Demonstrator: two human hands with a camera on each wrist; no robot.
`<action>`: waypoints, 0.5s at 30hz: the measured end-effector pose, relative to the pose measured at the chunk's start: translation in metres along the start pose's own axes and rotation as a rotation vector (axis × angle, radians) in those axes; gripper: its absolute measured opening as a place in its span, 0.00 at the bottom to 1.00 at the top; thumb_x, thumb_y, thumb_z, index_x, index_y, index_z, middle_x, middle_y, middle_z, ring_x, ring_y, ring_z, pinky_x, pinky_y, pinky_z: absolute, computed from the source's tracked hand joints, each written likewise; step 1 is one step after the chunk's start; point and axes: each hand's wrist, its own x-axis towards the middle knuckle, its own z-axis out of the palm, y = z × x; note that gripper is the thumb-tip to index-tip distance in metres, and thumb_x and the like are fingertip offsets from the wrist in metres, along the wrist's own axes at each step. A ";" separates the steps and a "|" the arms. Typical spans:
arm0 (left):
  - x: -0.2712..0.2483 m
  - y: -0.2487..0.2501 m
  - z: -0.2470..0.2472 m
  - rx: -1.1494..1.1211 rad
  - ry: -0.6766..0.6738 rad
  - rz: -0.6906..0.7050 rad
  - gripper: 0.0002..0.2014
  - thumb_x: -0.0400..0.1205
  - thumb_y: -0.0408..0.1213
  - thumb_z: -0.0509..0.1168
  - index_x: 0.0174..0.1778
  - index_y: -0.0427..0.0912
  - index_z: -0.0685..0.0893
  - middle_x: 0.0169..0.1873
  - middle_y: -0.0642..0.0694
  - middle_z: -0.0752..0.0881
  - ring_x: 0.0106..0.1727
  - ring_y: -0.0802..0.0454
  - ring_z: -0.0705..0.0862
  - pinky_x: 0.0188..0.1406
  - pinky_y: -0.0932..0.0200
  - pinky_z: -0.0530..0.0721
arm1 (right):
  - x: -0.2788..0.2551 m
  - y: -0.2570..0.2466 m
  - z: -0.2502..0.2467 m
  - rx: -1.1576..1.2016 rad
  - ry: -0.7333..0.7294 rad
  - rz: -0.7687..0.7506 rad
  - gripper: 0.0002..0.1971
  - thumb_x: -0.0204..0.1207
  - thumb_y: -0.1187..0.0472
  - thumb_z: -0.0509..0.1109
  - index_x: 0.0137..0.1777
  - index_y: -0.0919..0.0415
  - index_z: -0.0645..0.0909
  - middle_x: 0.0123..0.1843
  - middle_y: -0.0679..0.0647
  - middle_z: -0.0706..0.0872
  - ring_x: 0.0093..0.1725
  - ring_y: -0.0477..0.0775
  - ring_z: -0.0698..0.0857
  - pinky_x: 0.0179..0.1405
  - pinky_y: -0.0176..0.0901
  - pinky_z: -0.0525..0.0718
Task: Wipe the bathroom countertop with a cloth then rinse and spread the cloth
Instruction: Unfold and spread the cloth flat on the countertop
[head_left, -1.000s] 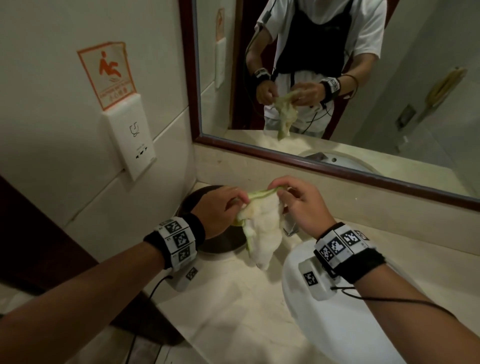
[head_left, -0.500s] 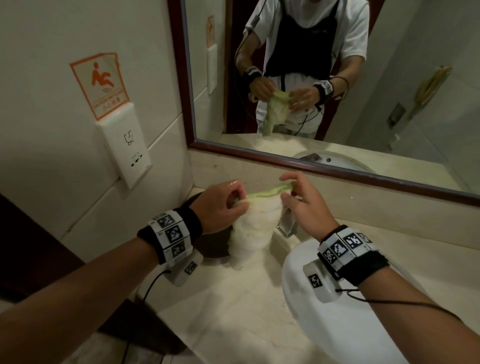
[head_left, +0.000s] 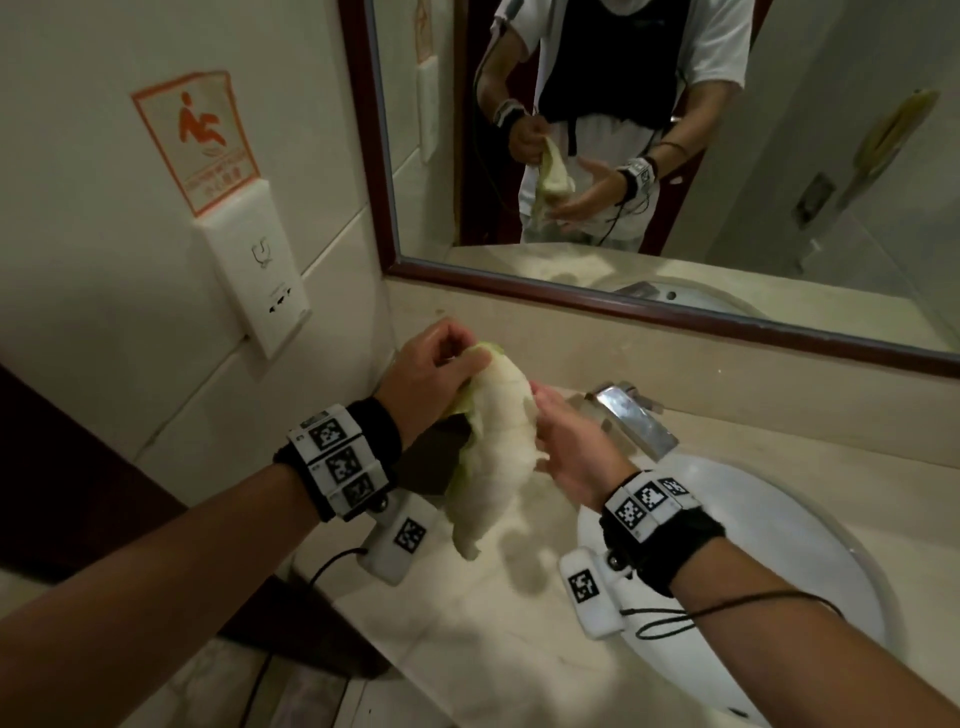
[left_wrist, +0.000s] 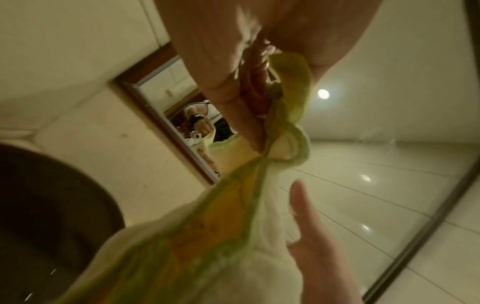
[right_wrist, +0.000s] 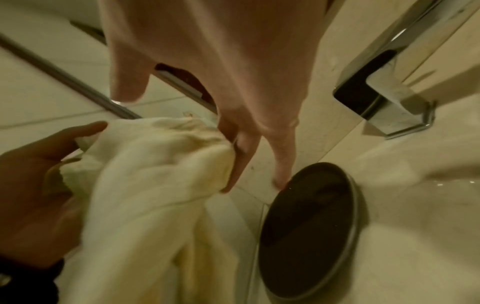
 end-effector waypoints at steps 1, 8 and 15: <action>-0.004 -0.005 -0.002 -0.015 0.031 -0.036 0.06 0.77 0.39 0.69 0.36 0.49 0.79 0.29 0.54 0.78 0.33 0.56 0.75 0.37 0.58 0.76 | 0.000 0.009 -0.004 -0.045 -0.013 0.051 0.28 0.67 0.50 0.75 0.69 0.47 0.77 0.57 0.57 0.85 0.50 0.56 0.84 0.49 0.51 0.80; -0.063 -0.069 0.002 -0.104 0.131 -0.446 0.06 0.81 0.36 0.69 0.40 0.43 0.79 0.36 0.43 0.82 0.36 0.47 0.79 0.29 0.55 0.80 | 0.005 0.043 -0.035 -0.305 -0.067 0.293 0.28 0.70 0.68 0.77 0.71 0.55 0.79 0.64 0.59 0.87 0.59 0.59 0.88 0.62 0.56 0.85; -0.114 -0.140 0.013 -0.118 0.254 -0.834 0.07 0.80 0.31 0.70 0.47 0.38 0.77 0.43 0.37 0.83 0.37 0.46 0.84 0.42 0.50 0.88 | 0.015 0.086 -0.035 -1.023 0.081 0.312 0.29 0.75 0.51 0.74 0.75 0.49 0.71 0.55 0.54 0.82 0.54 0.54 0.82 0.55 0.42 0.77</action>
